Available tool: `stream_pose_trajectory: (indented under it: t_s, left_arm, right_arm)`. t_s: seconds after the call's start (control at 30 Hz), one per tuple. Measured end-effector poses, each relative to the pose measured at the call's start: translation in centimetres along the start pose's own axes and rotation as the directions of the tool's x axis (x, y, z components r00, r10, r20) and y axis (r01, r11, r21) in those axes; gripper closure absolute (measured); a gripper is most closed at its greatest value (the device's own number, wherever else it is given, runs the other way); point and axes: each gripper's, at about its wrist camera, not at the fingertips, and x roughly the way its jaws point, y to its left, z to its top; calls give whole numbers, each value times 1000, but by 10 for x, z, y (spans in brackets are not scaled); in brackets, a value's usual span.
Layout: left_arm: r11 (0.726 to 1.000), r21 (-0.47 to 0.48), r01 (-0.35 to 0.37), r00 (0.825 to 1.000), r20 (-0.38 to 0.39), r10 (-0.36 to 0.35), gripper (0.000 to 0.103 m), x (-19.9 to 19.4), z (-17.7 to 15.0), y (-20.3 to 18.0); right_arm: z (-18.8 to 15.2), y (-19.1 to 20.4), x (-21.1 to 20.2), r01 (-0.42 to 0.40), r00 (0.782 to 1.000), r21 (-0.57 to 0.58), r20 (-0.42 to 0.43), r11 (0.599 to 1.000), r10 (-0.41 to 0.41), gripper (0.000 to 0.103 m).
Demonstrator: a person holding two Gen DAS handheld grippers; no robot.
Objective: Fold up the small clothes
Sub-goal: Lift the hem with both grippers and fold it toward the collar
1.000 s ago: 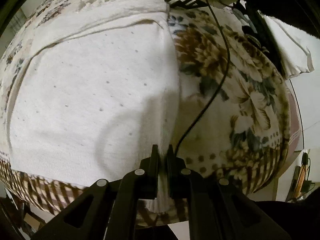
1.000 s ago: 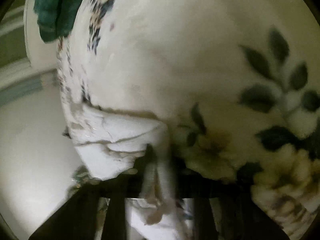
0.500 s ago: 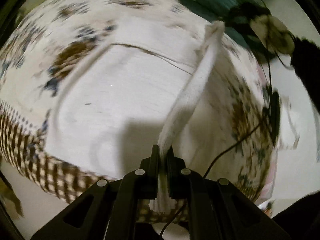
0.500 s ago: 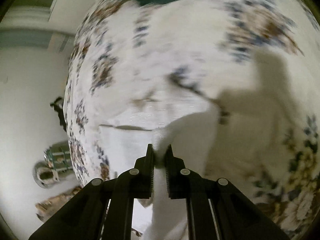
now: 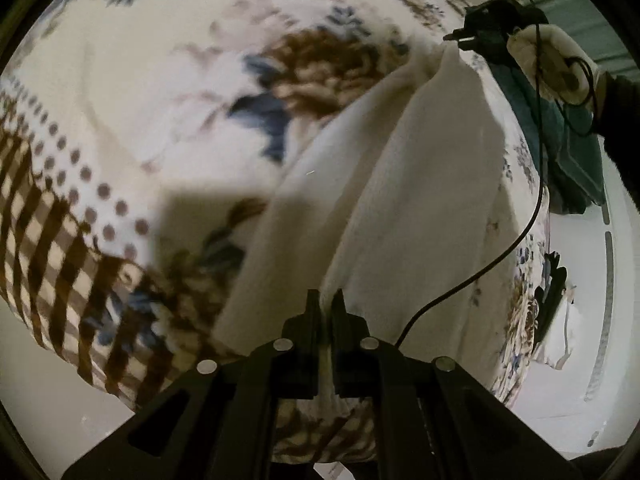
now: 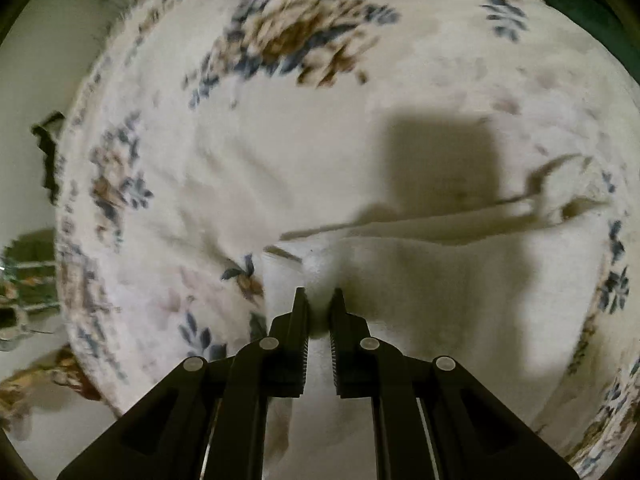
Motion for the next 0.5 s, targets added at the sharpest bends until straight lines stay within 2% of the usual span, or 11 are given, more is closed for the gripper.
stream_pose_trajectory:
  t_s: [0.2,0.33,0.4,0.43,0.5]
  left_arm:
    - [999,-29,17,999,-27,-18,101,4,5,21]
    - [1000,-11,-2,999,-40,1,101,9,16,26]
    - [1000,18,-1,998,-58,2,101,13,20,26]
    - [999,37,-2,998,-69,4,101,15,22,25]
    - [998,64,-5,997,-82,10,101,17,23,23]
  right_arm:
    - [4,18,28,54,998,3,-16,999,-54,94]
    - [7,24,37,57,998,8,-8,998,-57,94]
    - [5,22,35,30,999,2,-27,1000,-29,88]
    - [0,19,31,-11,999,-10,-51,1000,10,83]
    - [-24,10,14,-73,994,-36,-82,997,70,65]
